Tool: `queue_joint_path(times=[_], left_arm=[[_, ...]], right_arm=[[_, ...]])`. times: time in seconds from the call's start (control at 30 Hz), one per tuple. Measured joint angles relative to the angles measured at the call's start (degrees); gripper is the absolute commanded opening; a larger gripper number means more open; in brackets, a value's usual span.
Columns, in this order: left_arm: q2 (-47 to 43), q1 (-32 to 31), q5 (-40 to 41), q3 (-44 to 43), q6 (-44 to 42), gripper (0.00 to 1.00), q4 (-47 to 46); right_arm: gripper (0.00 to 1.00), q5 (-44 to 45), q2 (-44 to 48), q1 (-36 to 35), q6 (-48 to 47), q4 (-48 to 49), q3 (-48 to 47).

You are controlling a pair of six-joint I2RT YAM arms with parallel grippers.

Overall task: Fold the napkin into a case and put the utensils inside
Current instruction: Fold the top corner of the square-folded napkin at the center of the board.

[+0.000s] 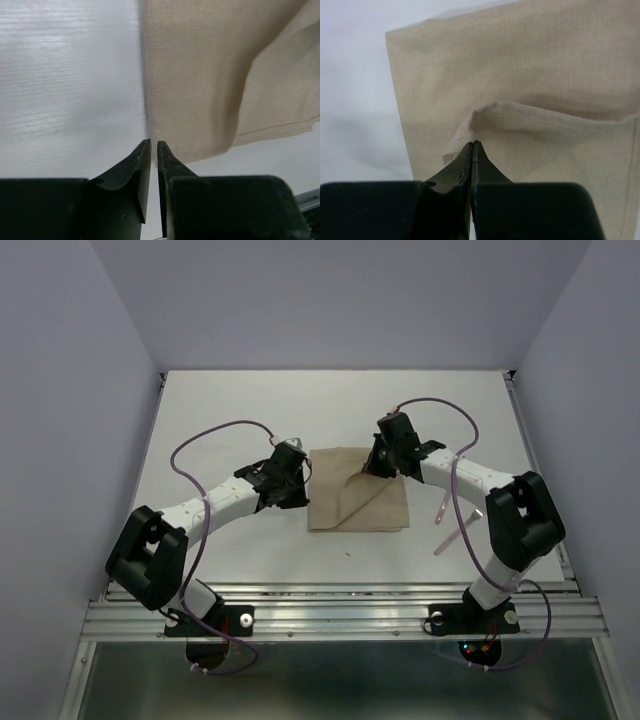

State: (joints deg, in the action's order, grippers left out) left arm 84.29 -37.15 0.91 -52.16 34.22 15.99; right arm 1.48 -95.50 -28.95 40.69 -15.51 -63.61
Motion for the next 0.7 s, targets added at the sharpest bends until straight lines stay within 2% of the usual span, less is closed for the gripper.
queue_joint_path(times=[0.37,0.7], left_arm=[[-2.7,0.2,3.1,0.0,0.5,0.23,3.0],[-4.3,0.4,3.8,0.0,1.2,0.23,4.3]], right_arm=[[0.01,-0.9,-14.4,-4.2,-0.9,3.2,-11.8],[0.01,-1.9,-19.1,-4.8,-0.9,3.9,-17.0]])
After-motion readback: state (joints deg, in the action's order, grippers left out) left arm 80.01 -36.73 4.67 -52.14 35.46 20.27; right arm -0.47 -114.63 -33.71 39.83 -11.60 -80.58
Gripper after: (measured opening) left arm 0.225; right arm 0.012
